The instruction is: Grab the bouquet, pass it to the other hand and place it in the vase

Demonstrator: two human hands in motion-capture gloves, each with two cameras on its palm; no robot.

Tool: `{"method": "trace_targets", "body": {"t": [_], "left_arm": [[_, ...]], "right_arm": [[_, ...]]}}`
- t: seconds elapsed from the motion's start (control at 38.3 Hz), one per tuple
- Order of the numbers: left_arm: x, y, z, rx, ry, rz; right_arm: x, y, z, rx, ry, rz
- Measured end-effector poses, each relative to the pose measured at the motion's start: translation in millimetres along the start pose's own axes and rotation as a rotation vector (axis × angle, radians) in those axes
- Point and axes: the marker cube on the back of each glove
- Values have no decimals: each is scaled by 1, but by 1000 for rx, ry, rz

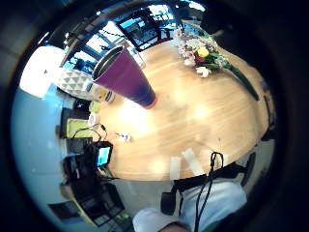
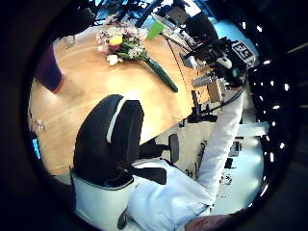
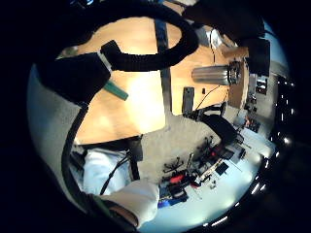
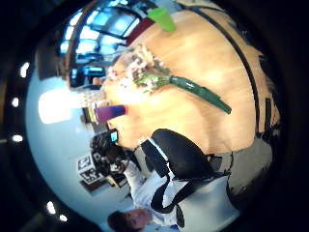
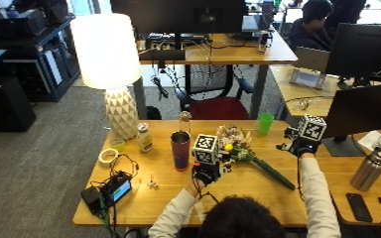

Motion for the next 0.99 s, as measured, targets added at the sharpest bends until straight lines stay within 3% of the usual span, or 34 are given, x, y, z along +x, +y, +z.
{"method": "trace_targets", "body": {"t": [0.1, 0.16, 0.29, 0.55, 0.73, 0.84, 0.99], "left_arm": [[-2, -2, 6, -8, -1, 4], [-1, 2, 3, -9, 1, 4], [0, 9, -1, -28, 6, 0], [-9, 2, 13, -42, 15, -21], [-8, 1, 21, -66, 22, -15], [-7, 1, 27, -88, 14, -19], [-4, 0, 33, -113, 14, -19]], "right_arm": [[8, -26, 27, -13, -3, -19], [11, -14, 37, -70, 2, 51], [1, 38, 44, -40, -4, 40], [-9, 26, 127, -216, -12, -57], [-14, 15, 162, -177, 127, -107], [-12, 14, 165, -148, 225, -34], [-21, 11, 165, -104, 201, -62]]}}
